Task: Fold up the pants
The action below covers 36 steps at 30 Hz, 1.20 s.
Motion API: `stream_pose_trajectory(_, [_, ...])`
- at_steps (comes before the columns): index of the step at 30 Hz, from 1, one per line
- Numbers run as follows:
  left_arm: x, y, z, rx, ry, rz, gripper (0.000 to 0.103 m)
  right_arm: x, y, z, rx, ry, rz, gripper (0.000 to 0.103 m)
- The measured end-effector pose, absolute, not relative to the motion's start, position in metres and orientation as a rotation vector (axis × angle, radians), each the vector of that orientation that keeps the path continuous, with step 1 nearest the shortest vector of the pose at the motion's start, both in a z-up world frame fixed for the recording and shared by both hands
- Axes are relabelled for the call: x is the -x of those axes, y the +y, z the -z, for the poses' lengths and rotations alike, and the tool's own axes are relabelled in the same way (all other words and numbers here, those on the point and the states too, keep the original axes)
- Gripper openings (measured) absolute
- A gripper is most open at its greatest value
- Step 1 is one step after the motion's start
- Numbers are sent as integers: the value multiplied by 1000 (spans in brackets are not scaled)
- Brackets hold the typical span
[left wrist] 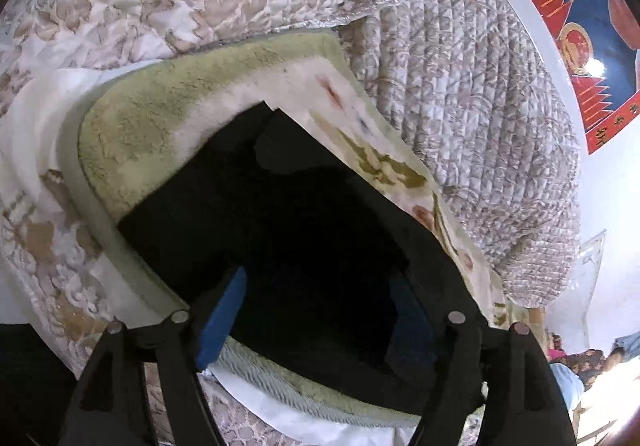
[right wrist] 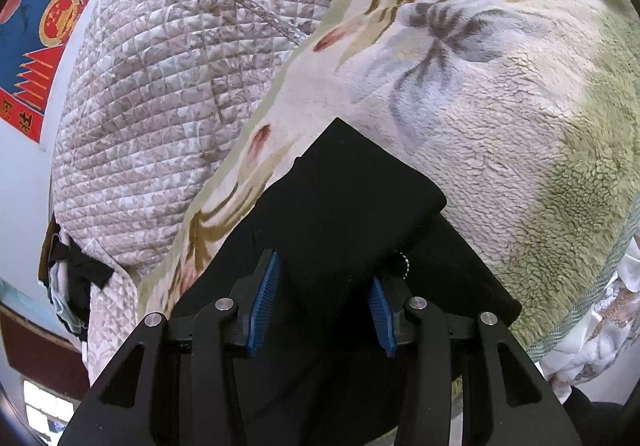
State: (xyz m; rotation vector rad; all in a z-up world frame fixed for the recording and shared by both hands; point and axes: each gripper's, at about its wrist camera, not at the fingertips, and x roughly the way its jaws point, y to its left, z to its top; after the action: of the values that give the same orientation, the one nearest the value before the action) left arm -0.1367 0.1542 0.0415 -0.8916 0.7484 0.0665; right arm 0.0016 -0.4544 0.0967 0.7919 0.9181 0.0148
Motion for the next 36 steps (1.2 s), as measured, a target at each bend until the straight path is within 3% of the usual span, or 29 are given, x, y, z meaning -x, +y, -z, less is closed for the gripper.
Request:
stream_pose_trajectory(8, [141,154,-42,952,713,7,83,-2,-454,-96,-787,920,-13,44])
stream_pose_trajectory(15, [134,160,-38,916,709,-57,79,-3,-453,-97,-780,917,-11,44])
stream_pose_trajectory(17, [130,159,-38,871,725,-90,68,-3,-453,-97,-778,917,-6,37])
stream_pose_trajectory(19, [125,158,-35,831,764,-142,45,-5,-453,-96,-763,927,13,20])
stream_pose_trajectory(21, [121,161,-32,798,804,-203,14,-6,-457,-93,-773,933,34,13])
stream_pose_trajectory(23, [120,164,-34,779,819,-217,6,-6,-459,-91,-782,939,39,8])
stream_pose_trajectory(32, [129,178,-98,665,702,-200,4,23,-450,-143,-772,832,-54,7])
stream_pose_trajectory(36, [122,182,-65,645,861,-271,4,36,-450,-122,-729,956,38,7])
